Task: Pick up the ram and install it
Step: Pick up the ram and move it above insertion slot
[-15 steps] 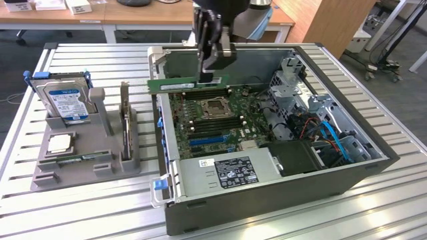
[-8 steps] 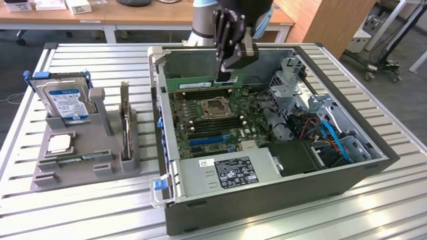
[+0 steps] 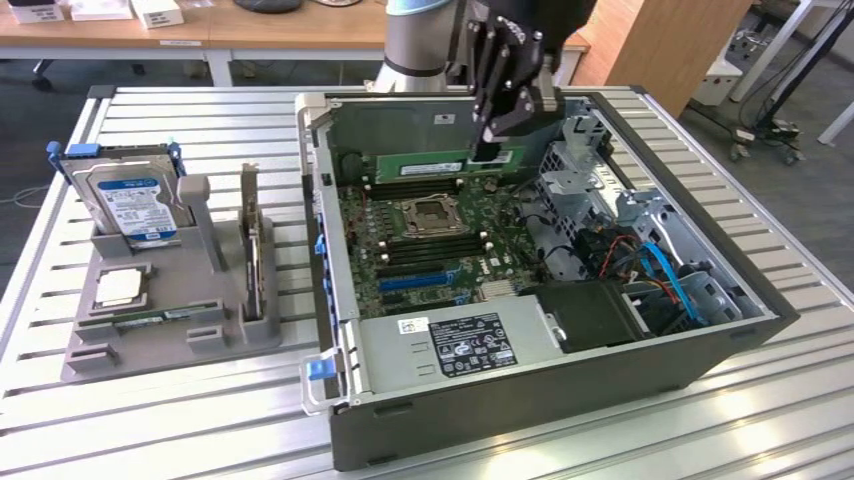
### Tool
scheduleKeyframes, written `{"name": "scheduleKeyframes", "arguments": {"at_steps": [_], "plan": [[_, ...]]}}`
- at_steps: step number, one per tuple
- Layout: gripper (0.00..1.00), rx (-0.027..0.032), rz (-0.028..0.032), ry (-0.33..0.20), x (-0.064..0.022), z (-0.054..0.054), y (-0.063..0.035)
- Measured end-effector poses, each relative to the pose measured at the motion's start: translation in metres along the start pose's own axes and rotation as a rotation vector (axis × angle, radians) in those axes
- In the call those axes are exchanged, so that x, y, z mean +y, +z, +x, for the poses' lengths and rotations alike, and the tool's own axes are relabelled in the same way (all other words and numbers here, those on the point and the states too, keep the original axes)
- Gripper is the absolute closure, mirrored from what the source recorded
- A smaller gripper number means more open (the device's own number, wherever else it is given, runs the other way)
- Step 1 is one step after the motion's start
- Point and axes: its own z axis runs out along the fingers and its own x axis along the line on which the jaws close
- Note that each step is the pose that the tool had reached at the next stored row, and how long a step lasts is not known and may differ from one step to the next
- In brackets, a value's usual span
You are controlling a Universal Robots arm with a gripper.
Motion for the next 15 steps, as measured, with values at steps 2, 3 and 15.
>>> {"name": "scheduleKeyframes", "arguments": {"at_steps": [2, 3, 15], "plan": [[0.88, 0.0, 0.0, 0.0, -0.008, 0.0, -0.0004], [0.88, 0.0, 0.0, 0.0, -0.0116, 0.0, -0.0006], [0.88, 0.0, 0.0, 0.0, -0.0426, 0.001, -0.002]]}}
